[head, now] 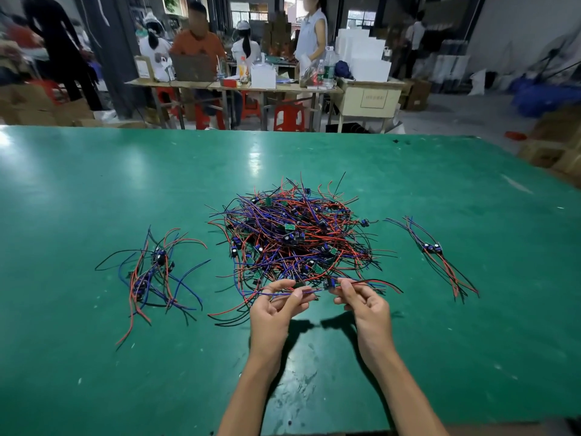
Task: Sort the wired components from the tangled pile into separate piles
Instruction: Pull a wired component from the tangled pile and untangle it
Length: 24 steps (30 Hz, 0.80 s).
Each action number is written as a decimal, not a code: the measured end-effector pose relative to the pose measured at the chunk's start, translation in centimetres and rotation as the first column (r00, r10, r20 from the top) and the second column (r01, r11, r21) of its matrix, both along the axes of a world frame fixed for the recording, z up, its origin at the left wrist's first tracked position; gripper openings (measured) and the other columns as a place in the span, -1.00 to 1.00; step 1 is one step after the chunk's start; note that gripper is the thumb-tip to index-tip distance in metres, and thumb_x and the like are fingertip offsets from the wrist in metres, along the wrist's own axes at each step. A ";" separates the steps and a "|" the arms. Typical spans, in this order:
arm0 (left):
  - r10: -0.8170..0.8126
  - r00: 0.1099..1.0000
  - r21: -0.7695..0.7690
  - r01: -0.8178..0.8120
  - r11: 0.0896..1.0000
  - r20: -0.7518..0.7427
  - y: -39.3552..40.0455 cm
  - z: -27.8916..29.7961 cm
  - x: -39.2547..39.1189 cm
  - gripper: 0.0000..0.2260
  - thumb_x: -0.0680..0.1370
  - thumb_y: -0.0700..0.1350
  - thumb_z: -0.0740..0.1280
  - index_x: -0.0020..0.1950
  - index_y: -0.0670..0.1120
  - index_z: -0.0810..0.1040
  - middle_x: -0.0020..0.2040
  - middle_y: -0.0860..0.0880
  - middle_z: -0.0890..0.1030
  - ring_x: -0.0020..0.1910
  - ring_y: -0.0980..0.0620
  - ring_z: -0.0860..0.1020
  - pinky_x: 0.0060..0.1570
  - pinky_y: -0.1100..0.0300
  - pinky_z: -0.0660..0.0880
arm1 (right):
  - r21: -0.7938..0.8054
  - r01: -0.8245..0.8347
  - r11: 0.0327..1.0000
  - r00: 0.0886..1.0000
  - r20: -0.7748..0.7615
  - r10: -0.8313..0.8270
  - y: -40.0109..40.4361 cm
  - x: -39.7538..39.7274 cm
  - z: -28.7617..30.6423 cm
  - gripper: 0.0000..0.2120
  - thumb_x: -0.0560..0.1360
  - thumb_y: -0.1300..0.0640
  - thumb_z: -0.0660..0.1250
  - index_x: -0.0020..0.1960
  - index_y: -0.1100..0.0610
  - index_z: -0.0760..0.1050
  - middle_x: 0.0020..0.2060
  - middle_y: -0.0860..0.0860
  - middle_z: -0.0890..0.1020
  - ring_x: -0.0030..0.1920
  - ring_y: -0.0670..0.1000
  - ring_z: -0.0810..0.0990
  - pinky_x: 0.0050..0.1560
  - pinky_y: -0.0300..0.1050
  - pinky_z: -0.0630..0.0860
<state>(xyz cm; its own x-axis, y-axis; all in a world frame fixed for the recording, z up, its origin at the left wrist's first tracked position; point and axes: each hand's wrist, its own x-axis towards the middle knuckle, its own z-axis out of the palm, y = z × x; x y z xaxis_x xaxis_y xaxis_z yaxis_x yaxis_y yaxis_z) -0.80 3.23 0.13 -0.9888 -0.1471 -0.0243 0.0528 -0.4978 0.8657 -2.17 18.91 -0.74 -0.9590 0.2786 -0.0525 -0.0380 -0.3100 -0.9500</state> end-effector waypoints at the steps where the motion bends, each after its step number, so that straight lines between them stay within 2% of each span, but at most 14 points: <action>1: 0.029 1.000 0.014 -0.029 0.999 0.009 -0.1 -0.1 -0.1 -0.88 0.57 -0.30 0.39 0.10 -0.21 0.56 -0.06 -0.25 0.73 -0.05 -0.13 0.73 -0.11 0.25 0.62 | -0.004 0.008 1.000 1.000 0.000 -0.008 0.0 -0.1 -0.1 -0.67 0.39 -0.02 0.50 -0.02 0.23 0.63 -0.23 0.07 0.74 -0.28 -0.09 0.66 -0.18 -0.36 0.53; 5: 0.067 0.997 0.068 -0.069 0.995 0.034 -0.3 -0.2 -0.4 -0.86 0.59 -0.22 0.37 0.12 -0.22 0.59 -0.03 -0.21 0.73 -0.01 -0.10 0.72 -0.10 0.28 0.61 | -0.005 0.020 1.000 1.000 -0.004 -0.020 0.0 -0.4 -0.4 -0.69 0.41 0.01 0.50 -0.02 0.24 0.62 -0.22 0.10 0.74 -0.28 -0.08 0.66 -0.18 -0.36 0.54; 10: 0.080 0.995 0.112 -0.086 0.990 0.054 -0.1 0.0 -0.4 -0.70 0.55 -0.04 0.37 0.08 -0.28 0.60 -0.06 -0.25 0.72 -0.06 -0.16 0.73 -0.15 0.24 0.63 | -0.003 0.011 1.000 1.000 0.005 -0.011 0.1 -0.5 -0.5 -0.69 0.41 0.00 0.50 -0.01 0.21 0.62 -0.17 0.12 0.75 -0.24 -0.06 0.67 -0.12 -0.32 0.57; 18: 0.266 0.964 0.019 -0.267 0.964 0.028 0.1 0.0 -0.6 -0.81 0.60 -0.11 0.37 0.05 -0.24 0.62 -0.13 -0.19 0.74 -0.11 -0.14 0.73 -0.18 0.25 0.62 | 0.010 -0.004 1.000 1.000 0.023 0.004 0.1 -1.0 -0.1 -0.66 0.39 0.01 0.49 0.00 0.25 0.61 -0.27 0.07 0.73 -0.28 -0.09 0.66 -0.18 -0.36 0.55; 24: 0.358 0.934 -0.019 -0.358 0.934 -0.011 0.1 0.0 -0.7 -0.90 0.60 -0.20 0.37 0.03 -0.18 0.46 -0.20 -0.27 0.71 -0.24 -0.16 0.72 -0.25 0.19 0.63 | 0.042 -0.045 0.998 0.998 0.039 0.043 0.3 -0.9 -0.3 -0.68 0.40 -0.03 0.50 -0.03 0.22 0.62 -0.24 0.06 0.74 -0.29 -0.12 0.64 -0.22 -0.33 0.53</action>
